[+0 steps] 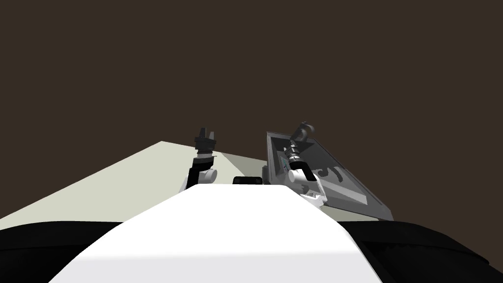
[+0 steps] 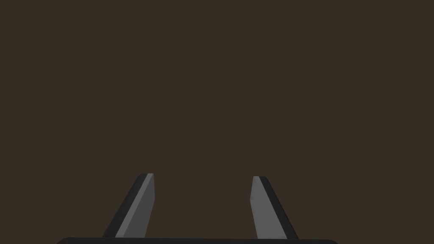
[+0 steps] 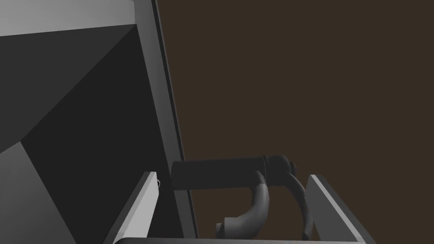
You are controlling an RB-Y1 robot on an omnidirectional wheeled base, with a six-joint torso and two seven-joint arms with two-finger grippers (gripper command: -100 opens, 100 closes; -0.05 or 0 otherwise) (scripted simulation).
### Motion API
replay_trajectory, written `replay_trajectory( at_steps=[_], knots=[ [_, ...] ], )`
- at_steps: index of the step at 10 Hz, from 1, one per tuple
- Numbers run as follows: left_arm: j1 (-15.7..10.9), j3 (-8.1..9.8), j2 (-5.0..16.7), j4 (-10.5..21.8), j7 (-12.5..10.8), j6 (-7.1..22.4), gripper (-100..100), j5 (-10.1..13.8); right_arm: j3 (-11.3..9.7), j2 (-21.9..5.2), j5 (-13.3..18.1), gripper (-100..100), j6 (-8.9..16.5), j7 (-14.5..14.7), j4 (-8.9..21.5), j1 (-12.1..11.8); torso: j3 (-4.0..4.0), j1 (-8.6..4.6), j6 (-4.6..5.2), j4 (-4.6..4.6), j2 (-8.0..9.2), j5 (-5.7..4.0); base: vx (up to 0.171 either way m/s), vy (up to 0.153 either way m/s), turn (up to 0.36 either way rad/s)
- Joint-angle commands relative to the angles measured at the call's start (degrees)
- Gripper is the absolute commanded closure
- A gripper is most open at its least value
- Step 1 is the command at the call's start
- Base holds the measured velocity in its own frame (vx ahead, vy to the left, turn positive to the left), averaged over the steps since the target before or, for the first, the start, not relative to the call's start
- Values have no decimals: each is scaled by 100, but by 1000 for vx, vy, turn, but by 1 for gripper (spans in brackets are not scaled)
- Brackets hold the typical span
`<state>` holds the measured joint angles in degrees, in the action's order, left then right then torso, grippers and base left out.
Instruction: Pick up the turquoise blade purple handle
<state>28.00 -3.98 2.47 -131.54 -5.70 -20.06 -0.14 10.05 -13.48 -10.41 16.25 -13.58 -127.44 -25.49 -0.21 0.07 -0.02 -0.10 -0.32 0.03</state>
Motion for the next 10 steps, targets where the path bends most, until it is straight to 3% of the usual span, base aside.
replay_trajectory(
  at_steps=[1,6,7,9,10],
  knots=[
    [0,0,0,0,0,0,0,0,132,-31,-111,-100,286,-153,123,32,0,0,0,0,0,0,88,24,-90],
    [0,0,0,0,0,0,0,0,271,-66,-228,-100,857,-313,216,51,-6,8,0,-2,-11,1,86,49,-47],
    [0,0,0,0,0,0,0,0,412,-97,-344,-100,1093,-473,313,72,4,3,0,2,6,1,92,68,-108],
    [0,0,0,0,0,0,0,0,412,-97,-344,-100,1260,-473,313,72,-4,8,0,-1,-8,2,87,43,-37],
    [0,0,0,0,0,0,0,0,552,-126,-460,-100,1489,-633,412,94,3,-4,-1,1,4,-1,102,60,-95]
  ],
)
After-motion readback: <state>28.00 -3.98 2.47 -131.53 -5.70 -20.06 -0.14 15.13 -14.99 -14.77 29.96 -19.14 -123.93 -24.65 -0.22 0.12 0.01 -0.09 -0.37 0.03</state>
